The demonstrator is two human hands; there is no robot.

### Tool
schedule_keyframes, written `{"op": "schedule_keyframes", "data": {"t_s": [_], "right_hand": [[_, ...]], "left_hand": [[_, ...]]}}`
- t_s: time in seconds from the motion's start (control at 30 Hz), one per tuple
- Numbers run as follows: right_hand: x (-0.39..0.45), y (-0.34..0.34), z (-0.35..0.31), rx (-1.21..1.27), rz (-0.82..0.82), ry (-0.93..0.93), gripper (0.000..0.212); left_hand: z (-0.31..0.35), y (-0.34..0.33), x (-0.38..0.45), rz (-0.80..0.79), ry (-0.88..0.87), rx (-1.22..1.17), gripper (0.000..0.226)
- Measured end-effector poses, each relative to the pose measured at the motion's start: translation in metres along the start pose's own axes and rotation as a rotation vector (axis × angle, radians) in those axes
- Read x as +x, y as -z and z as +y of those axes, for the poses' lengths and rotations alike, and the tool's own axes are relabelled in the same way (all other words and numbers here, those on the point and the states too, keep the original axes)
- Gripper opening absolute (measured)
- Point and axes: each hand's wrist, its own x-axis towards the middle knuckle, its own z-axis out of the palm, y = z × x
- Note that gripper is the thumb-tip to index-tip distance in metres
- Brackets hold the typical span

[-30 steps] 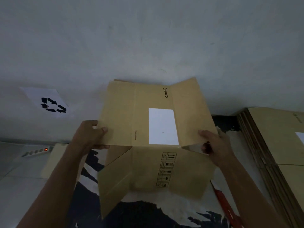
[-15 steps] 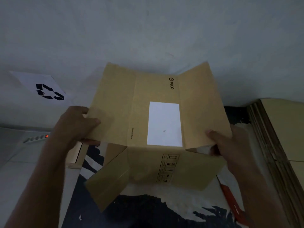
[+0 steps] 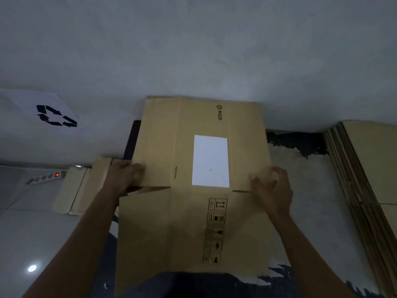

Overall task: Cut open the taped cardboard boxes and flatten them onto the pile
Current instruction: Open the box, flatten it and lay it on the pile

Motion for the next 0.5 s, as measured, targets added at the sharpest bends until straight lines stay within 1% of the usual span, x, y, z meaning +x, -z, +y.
{"op": "schedule_keyframes", "data": {"t_s": [0.07,0.13,0.2,0.27,0.3,0.33,0.37,0.4,0.43,0.47,0.5], "right_hand": [[-0.003,-0.007,0.023,-0.063,-0.047,-0.025,0.064],[-0.008,-0.017,0.046,-0.097,-0.089,-0.039,0.064],[-0.012,-0.027,0.067,-0.151,-0.153,-0.063,0.070],[-0.018,-0.036,0.082,-0.349,-0.191,-0.101,0.083],[-0.024,-0.040,0.085,-0.487,-0.173,-0.087,0.087],[-0.032,-0.043,0.086,-0.602,-0.147,0.003,0.088],[-0.042,-0.047,0.085,-0.677,-0.154,0.158,0.086],[-0.053,-0.053,0.082,-0.712,-0.206,0.325,0.084],[-0.062,-0.061,0.084,-0.731,-0.303,0.445,0.084],[-0.070,-0.069,0.087,-0.736,-0.416,0.510,0.085],[-0.076,-0.077,0.091,-0.740,-0.515,0.522,0.087]], "left_hand": [[-0.020,-0.003,0.003,-0.008,-0.002,0.074,0.011],[-0.044,-0.010,0.005,-0.020,-0.014,0.099,0.008],[-0.065,-0.017,0.009,-0.014,-0.010,0.112,0.012],[-0.081,-0.023,0.013,0.022,-0.034,0.172,0.023],[-0.086,-0.025,0.016,0.049,-0.052,0.223,0.028],[-0.090,-0.027,0.018,0.076,-0.065,0.281,0.032],[-0.092,-0.029,0.019,0.097,-0.076,0.340,0.035],[-0.094,-0.030,0.021,0.112,-0.088,0.388,0.036],[-0.095,-0.033,0.022,0.120,-0.098,0.426,0.036],[-0.094,-0.035,0.023,0.132,-0.100,0.462,0.035],[-0.093,-0.039,0.023,0.155,-0.090,0.506,0.038]]}}
